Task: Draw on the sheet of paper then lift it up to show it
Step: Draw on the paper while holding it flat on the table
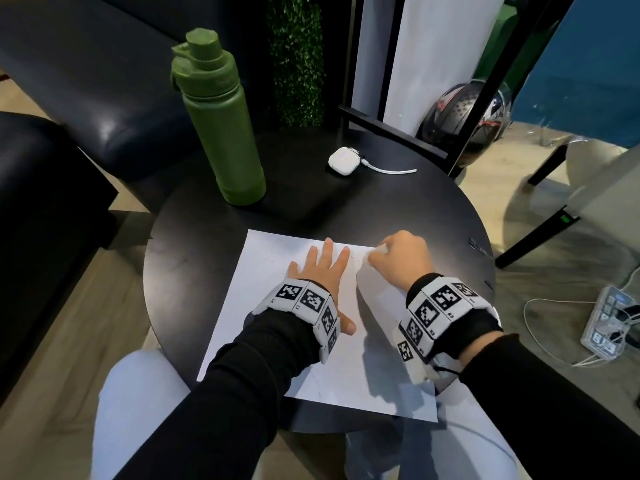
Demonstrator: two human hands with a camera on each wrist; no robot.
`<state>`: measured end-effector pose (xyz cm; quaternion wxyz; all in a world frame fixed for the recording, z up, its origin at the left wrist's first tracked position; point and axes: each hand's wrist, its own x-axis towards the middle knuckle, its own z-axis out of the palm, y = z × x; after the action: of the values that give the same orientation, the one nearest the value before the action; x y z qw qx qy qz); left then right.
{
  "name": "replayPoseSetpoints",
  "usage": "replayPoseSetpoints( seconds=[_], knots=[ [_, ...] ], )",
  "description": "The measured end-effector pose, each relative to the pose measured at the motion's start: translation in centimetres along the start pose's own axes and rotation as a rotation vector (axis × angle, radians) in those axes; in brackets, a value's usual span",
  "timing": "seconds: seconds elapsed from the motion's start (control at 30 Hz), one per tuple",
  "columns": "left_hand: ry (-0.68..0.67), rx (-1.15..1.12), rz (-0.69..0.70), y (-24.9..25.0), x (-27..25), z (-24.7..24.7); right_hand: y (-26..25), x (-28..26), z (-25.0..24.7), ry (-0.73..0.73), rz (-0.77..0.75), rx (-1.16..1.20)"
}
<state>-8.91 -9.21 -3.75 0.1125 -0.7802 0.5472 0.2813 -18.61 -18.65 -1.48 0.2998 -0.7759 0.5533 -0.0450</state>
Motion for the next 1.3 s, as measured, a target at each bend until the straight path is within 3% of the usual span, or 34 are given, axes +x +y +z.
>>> replayPoseSetpoints(
  seconds=[0.17,0.33,0.5,0.7,0.9,1.1,1.2,1.3],
  knots=[
    [-0.003,-0.010,-0.026,0.1,0.1,-0.5,-1.5,-2.0,2.0,-0.125,-0.085,-0.097],
    [-0.004,-0.012,-0.003,0.0,-0.1,0.0,0.3,-0.2,-0.7,0.000,0.039,-0.056],
    [0.030,0.015,-0.015,0.0,0.0,0.0,-1.3,-2.4,1.3,-0.035,-0.124,-0.188],
    [0.022,0.020,-0.002,0.0,0.0,0.1,1.3,-0.8,-2.9,0.067,0.012,-0.133],
    [0.018,0.019,0.000,0.1,0.8,0.4,0.2,-2.1,1.0,-0.108,-0.120,-0.025],
    [0.005,0.037,-0.011,0.0,0.6,0.4,0.6,-0.6,-1.6,0.039,0.006,-0.119],
    [0.006,0.036,-0.010,0.1,0.5,-0.1,-1.1,-1.6,-0.1,-0.052,-0.104,-0.113],
    [0.021,0.041,-0.015,0.2,0.5,0.1,-0.9,-1.7,0.6,-0.040,-0.070,-0.150]
  ],
)
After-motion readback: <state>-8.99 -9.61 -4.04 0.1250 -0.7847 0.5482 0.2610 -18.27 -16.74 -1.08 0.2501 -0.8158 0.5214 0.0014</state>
